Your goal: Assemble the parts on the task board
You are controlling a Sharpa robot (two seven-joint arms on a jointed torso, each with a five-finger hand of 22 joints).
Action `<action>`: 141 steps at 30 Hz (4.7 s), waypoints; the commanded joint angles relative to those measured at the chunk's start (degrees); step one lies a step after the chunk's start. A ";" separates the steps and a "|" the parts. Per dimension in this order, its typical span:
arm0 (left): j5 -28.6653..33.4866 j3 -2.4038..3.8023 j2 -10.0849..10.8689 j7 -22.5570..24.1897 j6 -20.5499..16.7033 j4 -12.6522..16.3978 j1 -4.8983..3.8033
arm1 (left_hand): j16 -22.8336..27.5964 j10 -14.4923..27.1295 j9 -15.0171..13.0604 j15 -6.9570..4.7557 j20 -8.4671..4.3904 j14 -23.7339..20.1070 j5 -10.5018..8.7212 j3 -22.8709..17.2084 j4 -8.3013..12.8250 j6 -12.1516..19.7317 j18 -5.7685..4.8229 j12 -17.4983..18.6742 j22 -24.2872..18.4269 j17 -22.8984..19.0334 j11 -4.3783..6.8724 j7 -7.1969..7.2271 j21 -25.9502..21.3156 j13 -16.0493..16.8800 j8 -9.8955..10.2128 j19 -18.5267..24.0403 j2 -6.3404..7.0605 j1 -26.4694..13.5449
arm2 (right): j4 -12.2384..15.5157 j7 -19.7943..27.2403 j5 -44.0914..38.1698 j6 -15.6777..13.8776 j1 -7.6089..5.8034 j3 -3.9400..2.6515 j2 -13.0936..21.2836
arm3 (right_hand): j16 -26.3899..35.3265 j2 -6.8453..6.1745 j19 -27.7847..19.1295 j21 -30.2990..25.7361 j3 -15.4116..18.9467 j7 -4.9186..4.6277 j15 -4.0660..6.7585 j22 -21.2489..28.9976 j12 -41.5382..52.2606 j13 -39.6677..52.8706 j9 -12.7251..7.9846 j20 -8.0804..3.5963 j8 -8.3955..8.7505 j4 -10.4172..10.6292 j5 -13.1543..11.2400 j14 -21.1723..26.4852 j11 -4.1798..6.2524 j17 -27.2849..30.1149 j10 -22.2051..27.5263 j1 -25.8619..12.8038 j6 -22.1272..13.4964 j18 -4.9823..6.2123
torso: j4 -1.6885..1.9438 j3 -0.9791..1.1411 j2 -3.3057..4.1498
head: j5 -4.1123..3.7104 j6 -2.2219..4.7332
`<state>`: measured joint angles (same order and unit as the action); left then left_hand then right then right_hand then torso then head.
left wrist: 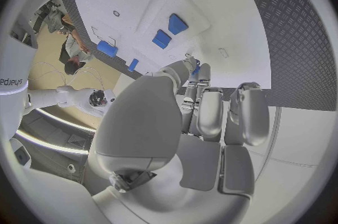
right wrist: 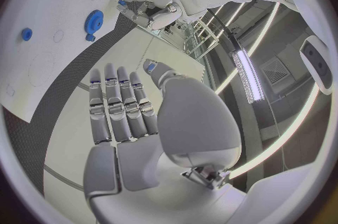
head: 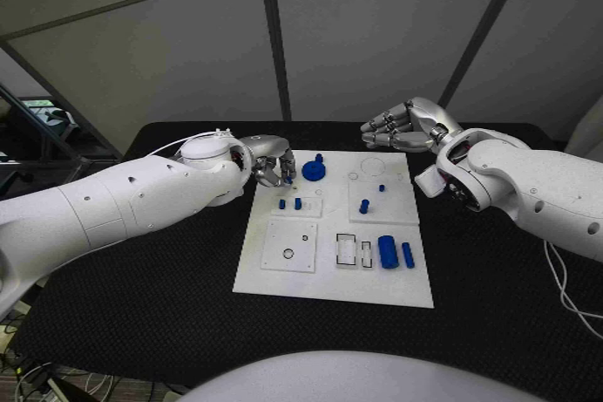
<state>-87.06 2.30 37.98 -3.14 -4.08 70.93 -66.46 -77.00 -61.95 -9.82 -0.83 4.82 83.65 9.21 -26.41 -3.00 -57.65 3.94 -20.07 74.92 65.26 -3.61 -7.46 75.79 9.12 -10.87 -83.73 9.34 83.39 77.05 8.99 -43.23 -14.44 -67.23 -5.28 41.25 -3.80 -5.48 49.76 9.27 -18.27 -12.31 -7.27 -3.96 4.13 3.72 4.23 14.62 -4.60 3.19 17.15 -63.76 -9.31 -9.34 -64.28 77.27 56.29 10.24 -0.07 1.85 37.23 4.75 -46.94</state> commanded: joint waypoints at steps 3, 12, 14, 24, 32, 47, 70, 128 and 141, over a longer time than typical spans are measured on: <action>1.01 0.05 -0.16 -0.21 0.80 -0.10 0.00 | -0.21 -0.54 0.06 0.06 0.04 0.90 -0.35 -0.31 0.11 -0.53 -0.35 0.24 2.34 -0.13 -0.15 -0.13 0.14 -0.03 0.28 -0.21 -0.06 -0.54 | 0.02 0.42 -0.07 0.30 -0.09 -0.03 -0.08 | -0.17 0.41 0.35 -0.24 -0.03 -0.33 -0.13 0.07 0.14 -0.06 0.00 0.09 0.09 -0.23 0.38 0.32 0.08 0.09 0.46 0.34 0.09 0.33 | 0.05 0.06 0.00 | -0.01 -0.05; 1.45 0.04 -1.03 0.03 1.34 -0.92 0.30 | -0.20 -0.61 0.06 0.05 0.04 0.88 -0.38 -0.31 0.12 -0.59 -0.33 0.29 2.27 -0.16 -0.13 -0.11 0.05 -0.02 0.30 -0.17 -0.03 -0.61 | 0.08 0.44 -0.24 0.31 -0.08 -0.03 -0.06 | -0.17 0.41 0.35 -0.24 -0.03 -0.33 -0.13 0.07 0.14 -0.06 0.00 0.09 0.09 -0.23 0.38 0.32 0.08 0.09 0.46 0.34 0.09 0.33 | -0.07 0.02 0.00 | -0.07 -0.20; 1.59 0.04 -1.23 0.15 1.35 -1.01 0.41 | -0.18 -0.69 0.07 0.04 0.04 0.87 -0.44 -0.28 0.11 -0.64 -0.32 0.34 2.27 -0.21 -0.12 -0.10 0.04 -0.01 0.33 -0.17 0.00 -0.72 | 0.09 0.44 -0.25 0.31 -0.08 -0.03 -0.06 | -0.17 0.41 0.35 -0.24 -0.03 -0.33 -0.13 0.07 0.14 -0.06 0.00 0.09 0.09 -0.23 0.38 0.32 0.08 0.09 0.46 0.34 0.09 0.33 | 0.01 0.03 0.00 | -0.20 -0.19; 1.82 0.04 -1.95 0.33 1.58 -1.64 0.68 | -0.17 -0.79 0.09 0.03 0.04 0.85 -0.58 -0.23 0.06 -0.71 -0.31 0.47 2.25 -0.25 -0.10 -0.08 0.00 0.00 0.41 -0.15 0.06 -0.96 | 0.18 0.44 -0.28 0.30 -0.08 -0.03 -0.03 | -0.21 0.49 0.45 -0.41 -0.07 -0.28 -0.03 0.09 0.23 -0.03 0.01 0.12 0.06 -0.25 0.42 0.28 0.14 0.17 0.36 0.38 0.25 0.33 | -0.06 0.05 0.01 | -0.12 -0.29; 1.83 0.04 -2.28 0.38 2.08 -1.75 0.71 | -0.16 -1.03 0.08 -0.02 0.02 0.82 -0.64 -0.28 0.15 -0.91 -0.30 0.51 2.22 -0.31 0.00 0.02 -0.06 0.05 0.41 -0.12 -0.01 -0.97 | 0.19 0.42 -0.28 0.32 -0.08 -0.03 -0.01 | -0.21 0.49 0.45 -0.41 -0.07 -0.28 -0.03 0.09 0.23 -0.03 0.01 0.12 0.06 -0.25 0.42 0.28 0.14 0.17 0.36 0.38 0.25 0.33 | -0.03 0.04 0.03 | -0.23 -0.31; 1.83 0.03 -2.42 -0.03 3.23 -2.24 0.71 | -0.18 -1.85 -0.01 -0.26 -0.13 0.77 -0.75 -0.24 0.42 -1.66 -0.27 0.52 2.23 -0.40 0.33 0.29 -0.13 0.31 0.32 -0.08 -0.08 -1.09 | 0.18 0.40 -0.28 0.34 -0.09 -0.03 -0.03 | -0.21 0.49 0.45 -0.41 -0.07 -0.28 -0.03 0.09 0.23 -0.03 0.01 0.12 0.06 -0.25 0.42 0.28 0.14 0.17 0.36 0.38 0.25 0.33 | -0.03 0.02 -0.02 | -0.21 -0.54; 2.16 0.02 -2.77 0.04 2.36 -3.27 0.71 | 0.11 0.29 2.37 0.35 0.28 0.39 -0.70 0.02 0.47 5.27 -0.27 3.27 2.27 -1.56 -0.48 -0.45 -0.48 -0.01 5.30 0.04 1.14 -2.67 | 0.05 0.39 -0.28 0.32 -0.09 -0.03 -0.07 | -0.21 0.49 0.45 -0.41 -0.07 -0.28 -0.03 0.09 0.23 -0.03 0.01 0.12 0.06 -0.25 0.42 0.28 0.14 0.17 0.36 0.38 0.25 0.33 | -0.01 0.04 -0.03 | -0.27 -0.74; 80.44 1.32 15.56 25.13 -7.70 16.52 2.63 | 26.22 -3.30 3.43 1.17 1.27 -14.44 -0.84 3.14 -0.33 -1.56 6.54 4.40 -30.11 -35.47 -1.08 -1.20 -42.67 -0.73 3.42 16.90 0.24 -5.55 | 2.90 -14.21 -59.66 3.61 4.92 0.60 2.32 | -67.98 -2.12 20.53 40.94 -1.82 3.27 6.73 -30.08 -0.33 0.05 -0.11 -9.30 0.77 -3.25 -3.02 -23.24 3.84 -52.73 -1.50 1.21 3.21 -0.90 | -0.03 -0.01 -0.03 | -6.04 2.45; 80.82 1.32 15.51 25.12 -8.05 16.50 2.74 | 26.22 -2.90 3.59 1.25 1.29 -14.71 -0.77 3.46 -0.09 -1.30 6.53 4.52 -30.45 -35.53 -1.22 -1.39 -43.16 -0.70 3.58 16.77 -0.21 -4.97 | 1.55 -15.03 -60.74 3.28 5.15 0.61 1.06 | -70.73 -1.90 20.95 44.62 -3.25 3.04 6.59 -34.05 -0.36 0.00 -0.11 -9.16 0.81 -3.78 -3.00 -23.16 3.64 -55.41 -1.12 2.00 3.02 -1.31 | 0.02 -0.07 -0.03 | -6.08 2.23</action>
<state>-7.25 3.57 53.55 20.74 -12.47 87.38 -63.68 -51.04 -65.10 -6.31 0.59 5.95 69.34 8.62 -23.26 -3.00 -59.18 11.51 -15.53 44.51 29.78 -4.76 -8.59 32.96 8.35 -7.33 -66.82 9.60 78.31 78.65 -5.49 -102.90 -11.48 -62.01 -4.65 42.39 -74.20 -7.38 70.47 53.64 -21.16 -9.21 -0.31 -37.85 3.74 3.77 4.04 5.41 -3.97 -0.62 14.27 -84.04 -5.63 -64.66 -65.69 78.71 59.73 9.32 -0.02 1.81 37.20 -1.38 -44.66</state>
